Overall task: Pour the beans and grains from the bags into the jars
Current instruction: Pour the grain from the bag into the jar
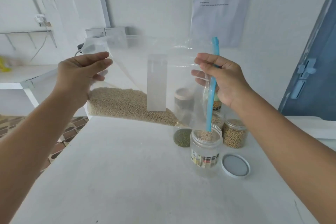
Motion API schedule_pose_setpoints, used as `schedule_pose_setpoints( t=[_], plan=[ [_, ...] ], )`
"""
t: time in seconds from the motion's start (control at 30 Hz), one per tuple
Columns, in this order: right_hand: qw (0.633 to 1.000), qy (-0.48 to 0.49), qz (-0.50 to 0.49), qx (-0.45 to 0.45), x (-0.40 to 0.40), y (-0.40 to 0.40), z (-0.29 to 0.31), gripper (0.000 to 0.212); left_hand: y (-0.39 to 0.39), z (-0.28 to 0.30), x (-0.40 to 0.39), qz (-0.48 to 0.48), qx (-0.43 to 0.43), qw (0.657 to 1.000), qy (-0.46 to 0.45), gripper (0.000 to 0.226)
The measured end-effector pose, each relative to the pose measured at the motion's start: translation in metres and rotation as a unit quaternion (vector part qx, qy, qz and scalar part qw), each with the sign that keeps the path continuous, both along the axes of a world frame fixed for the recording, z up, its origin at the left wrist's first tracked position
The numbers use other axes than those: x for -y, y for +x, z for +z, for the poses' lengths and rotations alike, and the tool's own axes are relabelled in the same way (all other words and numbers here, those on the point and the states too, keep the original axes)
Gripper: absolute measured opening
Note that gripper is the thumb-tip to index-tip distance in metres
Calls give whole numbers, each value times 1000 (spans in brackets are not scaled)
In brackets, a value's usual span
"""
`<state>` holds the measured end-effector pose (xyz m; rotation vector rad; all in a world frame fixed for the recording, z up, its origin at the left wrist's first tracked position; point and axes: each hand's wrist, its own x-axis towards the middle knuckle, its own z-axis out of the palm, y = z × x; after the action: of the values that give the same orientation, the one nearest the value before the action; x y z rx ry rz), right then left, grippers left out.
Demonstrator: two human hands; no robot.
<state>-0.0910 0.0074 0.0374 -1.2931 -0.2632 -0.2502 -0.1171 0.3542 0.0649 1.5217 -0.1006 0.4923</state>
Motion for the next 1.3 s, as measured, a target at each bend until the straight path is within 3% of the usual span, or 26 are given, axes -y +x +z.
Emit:
schedule_pose_setpoints(
  t=[0.53,1.3],
  plan=[
    [995,91,27,-10,23,2,-26,25,-3,24,32,11,22,998,65,25],
    [994,113,1,-12,20,0,-31,25,29,38,28,-51,48,995,71,22]
  ],
)
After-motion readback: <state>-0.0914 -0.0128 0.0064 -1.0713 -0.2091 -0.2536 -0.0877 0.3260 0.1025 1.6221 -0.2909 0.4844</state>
